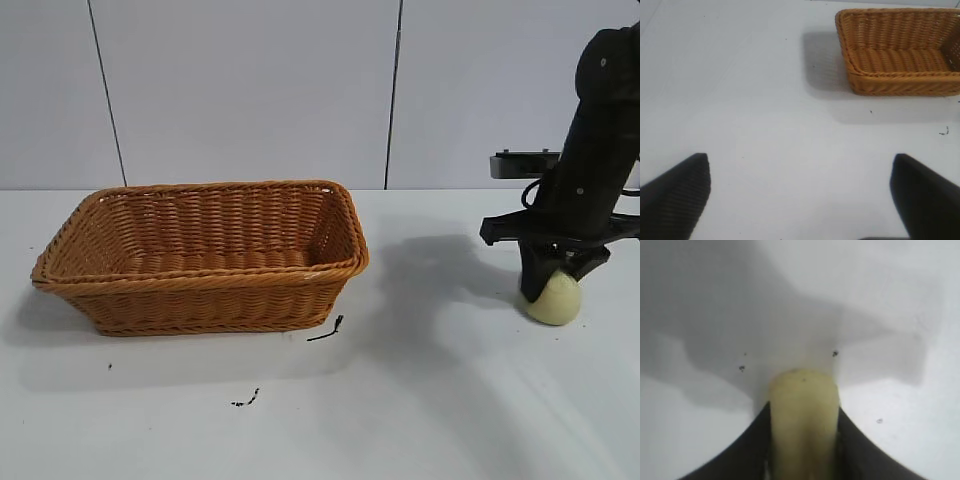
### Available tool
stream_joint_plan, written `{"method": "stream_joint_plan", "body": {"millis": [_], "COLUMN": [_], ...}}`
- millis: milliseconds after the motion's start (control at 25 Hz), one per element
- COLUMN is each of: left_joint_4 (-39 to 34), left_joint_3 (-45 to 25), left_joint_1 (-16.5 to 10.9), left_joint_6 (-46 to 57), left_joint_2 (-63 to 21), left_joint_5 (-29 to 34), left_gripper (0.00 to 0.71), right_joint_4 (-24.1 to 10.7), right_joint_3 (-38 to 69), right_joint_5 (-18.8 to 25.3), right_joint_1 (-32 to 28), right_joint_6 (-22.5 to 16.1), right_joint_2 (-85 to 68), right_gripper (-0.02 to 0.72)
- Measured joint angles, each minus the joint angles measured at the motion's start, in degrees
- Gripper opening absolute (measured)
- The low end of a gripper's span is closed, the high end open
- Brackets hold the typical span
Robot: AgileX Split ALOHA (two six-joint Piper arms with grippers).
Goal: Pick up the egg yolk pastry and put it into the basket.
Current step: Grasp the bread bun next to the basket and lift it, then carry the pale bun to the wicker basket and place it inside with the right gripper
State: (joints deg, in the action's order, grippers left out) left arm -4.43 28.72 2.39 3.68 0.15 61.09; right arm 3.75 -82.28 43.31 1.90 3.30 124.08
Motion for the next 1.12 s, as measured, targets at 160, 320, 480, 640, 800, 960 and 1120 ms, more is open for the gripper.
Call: {"method": "stream_joint_plan", "body": {"millis": [160, 320, 480, 640, 800, 960, 1120], "left_joint_4": [0.00, 0.00, 0.00, 0.00, 0.00, 0.00, 0.00], "left_joint_3": [0.00, 0.00, 0.00, 0.00, 0.00, 0.00, 0.00], "left_joint_1": [0.00, 0.00, 0.00, 0.00, 0.00, 0.00, 0.00], "left_joint_6": [0.00, 0.00, 0.00, 0.00, 0.00, 0.00, 0.00], "left_joint_2": [0.00, 0.00, 0.00, 0.00, 0.00, 0.00, 0.00], "left_joint_5": [0.00, 0.00, 0.00, 0.00, 0.00, 0.00, 0.00], "left_gripper": [0.696, 0.696, 0.696, 0.696, 0.696, 0.696, 0.696], "right_joint_4": [0.07, 0.07, 0.07, 0.07, 0.07, 0.19, 0.23], "right_joint_3": [-2.26, -10.65, -21.53, -30.52, -35.84, -37.27, -39.04], "right_joint_5": [3.81, 13.74, 22.50, 25.32, 25.81, 26.07, 24.98], "right_joint_1": [0.00, 0.00, 0.00, 0.00, 1.52, 6.19, 13.09], "right_joint_6": [0.00, 0.00, 0.05, 0.05, -0.16, -0.43, -0.60], "right_joint_2": [0.00, -0.21, -1.84, -3.20, -3.47, -3.47, -2.65], "right_gripper": [0.110, 0.104, 0.102, 0.102, 0.102, 0.102, 0.102]}}
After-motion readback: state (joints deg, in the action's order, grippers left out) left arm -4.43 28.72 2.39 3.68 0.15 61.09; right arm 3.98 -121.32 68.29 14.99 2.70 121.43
